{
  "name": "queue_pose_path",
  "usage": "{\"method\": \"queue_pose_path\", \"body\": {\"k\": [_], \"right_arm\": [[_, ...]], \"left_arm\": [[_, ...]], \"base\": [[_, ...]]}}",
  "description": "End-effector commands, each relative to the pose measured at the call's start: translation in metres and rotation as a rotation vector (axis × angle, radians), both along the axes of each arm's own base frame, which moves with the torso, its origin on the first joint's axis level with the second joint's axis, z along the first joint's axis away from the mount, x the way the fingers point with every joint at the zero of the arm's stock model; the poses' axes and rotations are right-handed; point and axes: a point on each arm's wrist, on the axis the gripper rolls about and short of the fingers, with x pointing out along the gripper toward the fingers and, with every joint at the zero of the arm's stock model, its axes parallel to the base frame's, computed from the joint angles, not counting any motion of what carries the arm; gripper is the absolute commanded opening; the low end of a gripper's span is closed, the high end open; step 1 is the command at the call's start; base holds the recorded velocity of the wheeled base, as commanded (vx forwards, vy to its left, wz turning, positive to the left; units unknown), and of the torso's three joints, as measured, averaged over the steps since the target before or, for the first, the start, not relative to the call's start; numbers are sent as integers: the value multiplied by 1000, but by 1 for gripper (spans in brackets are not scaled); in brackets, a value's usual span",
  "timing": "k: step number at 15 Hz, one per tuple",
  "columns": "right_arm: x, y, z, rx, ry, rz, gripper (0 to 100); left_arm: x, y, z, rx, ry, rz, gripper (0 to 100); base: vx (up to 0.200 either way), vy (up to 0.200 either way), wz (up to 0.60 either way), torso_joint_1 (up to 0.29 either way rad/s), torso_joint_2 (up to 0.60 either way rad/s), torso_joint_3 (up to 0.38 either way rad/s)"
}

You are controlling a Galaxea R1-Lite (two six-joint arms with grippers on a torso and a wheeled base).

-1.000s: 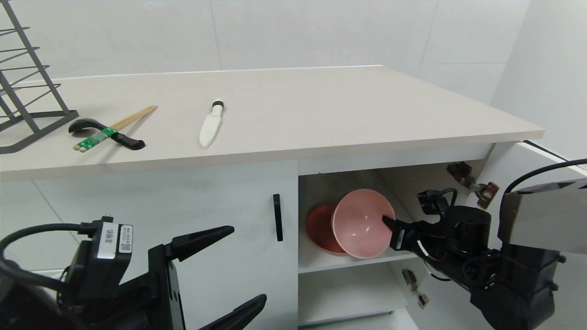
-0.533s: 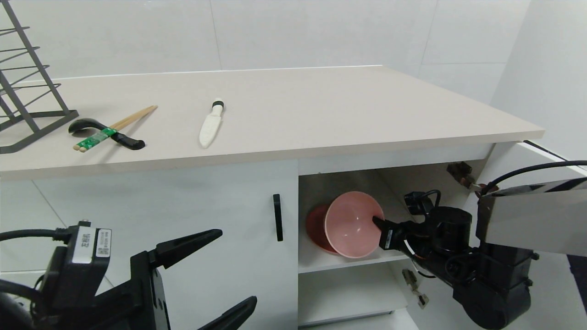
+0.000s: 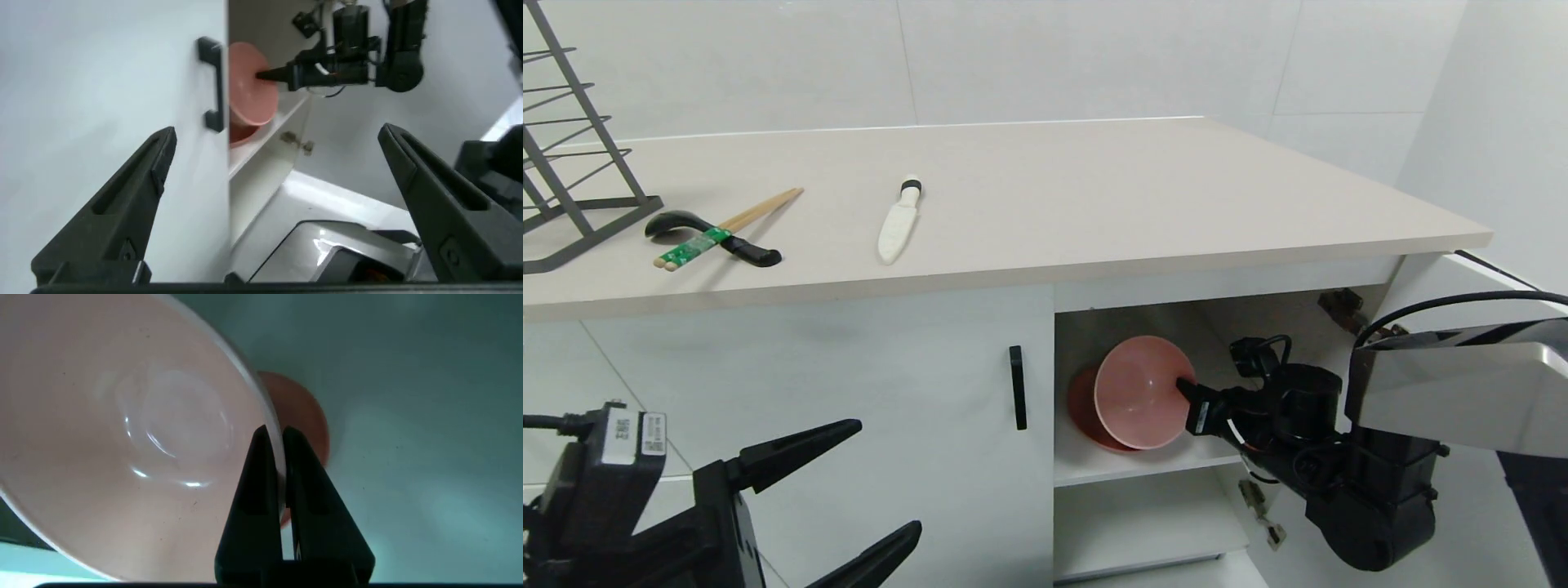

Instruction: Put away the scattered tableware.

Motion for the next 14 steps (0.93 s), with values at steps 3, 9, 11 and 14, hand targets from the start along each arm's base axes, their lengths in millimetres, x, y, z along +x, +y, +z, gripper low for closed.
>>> {"method": "queue_pose_path", "body": {"k": [3,9,11,14], "right_arm": [[5,2,-9,-2,6,0,0],[7,1,-11,-1,6,-5,0],[9,1,-12,0,5,-5,0],[7,3,-20,-9,25,1,0]], "left_arm": [[-18,29,8,-30,-42,133,100],[-29,49,17,-103,-113,283,100],[-38,55,18,-142,-112,309,100],[-57,62,10,-142,-94,332,100]], "base": [[0,0,0,0,0,0],[0,0,0,0,0,0],[0,0,0,0,0,0],[0,0,0,0,0,0]]}}
